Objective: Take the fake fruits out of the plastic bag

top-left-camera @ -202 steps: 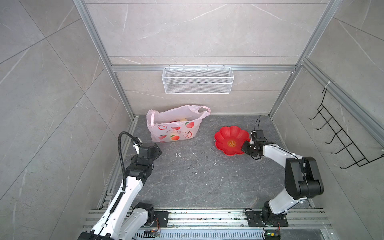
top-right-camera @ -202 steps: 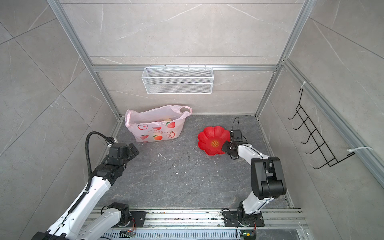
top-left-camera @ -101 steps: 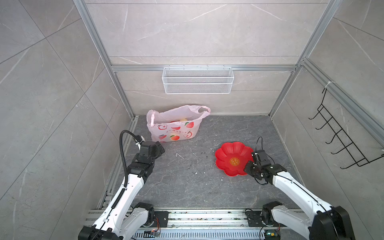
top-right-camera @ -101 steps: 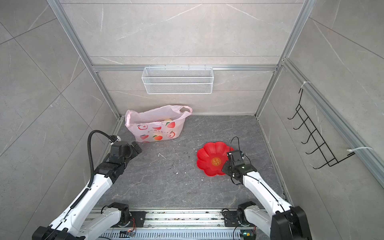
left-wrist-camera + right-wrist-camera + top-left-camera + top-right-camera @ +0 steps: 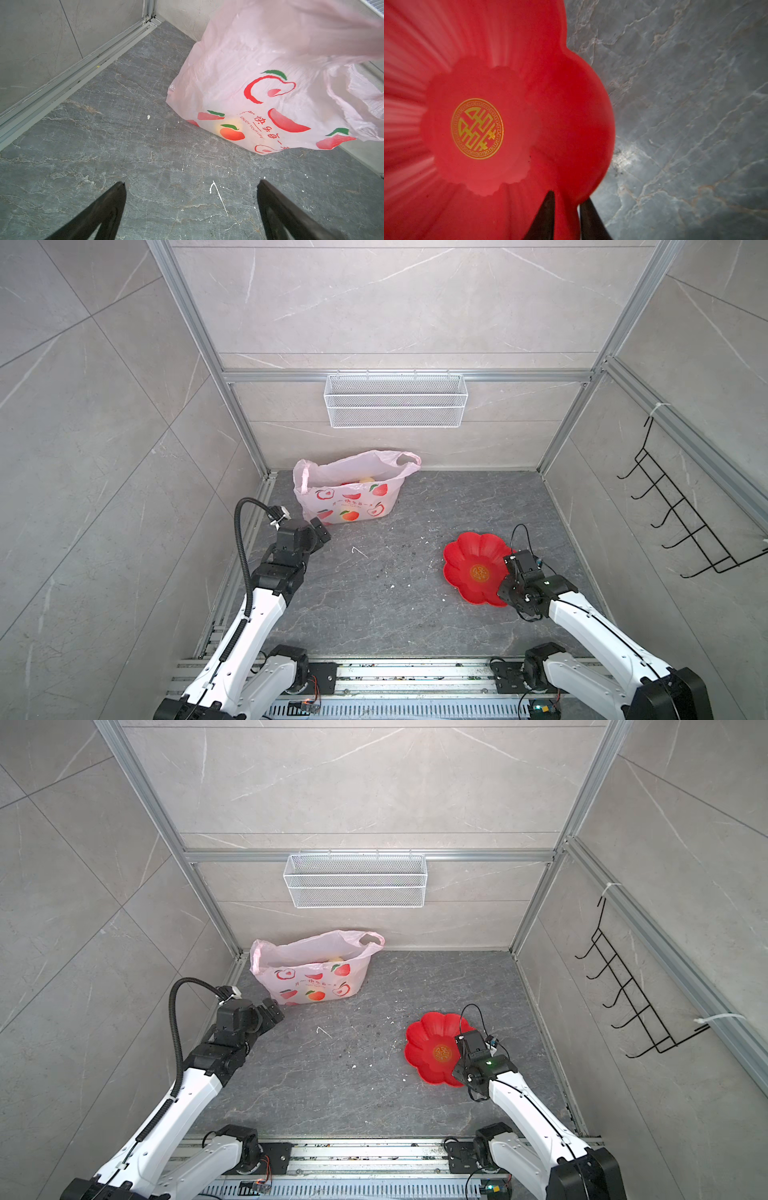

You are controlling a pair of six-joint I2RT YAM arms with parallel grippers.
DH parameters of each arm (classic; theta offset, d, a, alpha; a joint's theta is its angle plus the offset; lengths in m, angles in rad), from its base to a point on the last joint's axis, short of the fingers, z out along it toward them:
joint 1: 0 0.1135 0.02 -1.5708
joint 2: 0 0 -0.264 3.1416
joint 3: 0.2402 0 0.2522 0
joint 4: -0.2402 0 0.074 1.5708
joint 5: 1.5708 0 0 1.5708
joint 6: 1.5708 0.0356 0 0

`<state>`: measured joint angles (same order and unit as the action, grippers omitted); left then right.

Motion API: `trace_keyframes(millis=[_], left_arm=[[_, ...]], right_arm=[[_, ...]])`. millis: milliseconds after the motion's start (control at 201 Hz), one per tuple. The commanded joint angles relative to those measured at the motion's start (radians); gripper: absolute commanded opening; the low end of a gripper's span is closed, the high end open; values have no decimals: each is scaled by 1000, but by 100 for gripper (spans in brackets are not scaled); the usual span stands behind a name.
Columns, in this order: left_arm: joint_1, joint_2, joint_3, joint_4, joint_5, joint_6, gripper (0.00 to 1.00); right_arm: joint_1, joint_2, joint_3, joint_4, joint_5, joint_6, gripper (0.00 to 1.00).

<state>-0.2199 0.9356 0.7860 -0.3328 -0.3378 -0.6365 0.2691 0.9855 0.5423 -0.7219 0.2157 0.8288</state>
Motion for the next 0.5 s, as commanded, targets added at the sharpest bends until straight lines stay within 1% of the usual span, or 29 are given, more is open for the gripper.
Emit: trace_keyframes(millis=[0,55,110,249,363,438,498], left_arm=[[-2,-15,64,-17,4,25,100],[-1,-2,94,-36,3,41,100],[-1,28,147,-95,-3,58,100],[-1,93,296,-216,19,104,100],[-1,123,408,-264,51,150,100],[-1,157,500,-313,51,182,100],[0,188,574,-345,52,222,97]], right_arm=[[4,-11,25,-43,56,-14,34],[3,-11,36,-55,67,-25,38],[3,-14,52,-64,66,-38,41],[4,-41,113,-106,83,-76,44],[7,-32,193,-114,77,-134,43],[17,5,255,-92,63,-176,43],[33,54,326,-68,49,-208,43]])
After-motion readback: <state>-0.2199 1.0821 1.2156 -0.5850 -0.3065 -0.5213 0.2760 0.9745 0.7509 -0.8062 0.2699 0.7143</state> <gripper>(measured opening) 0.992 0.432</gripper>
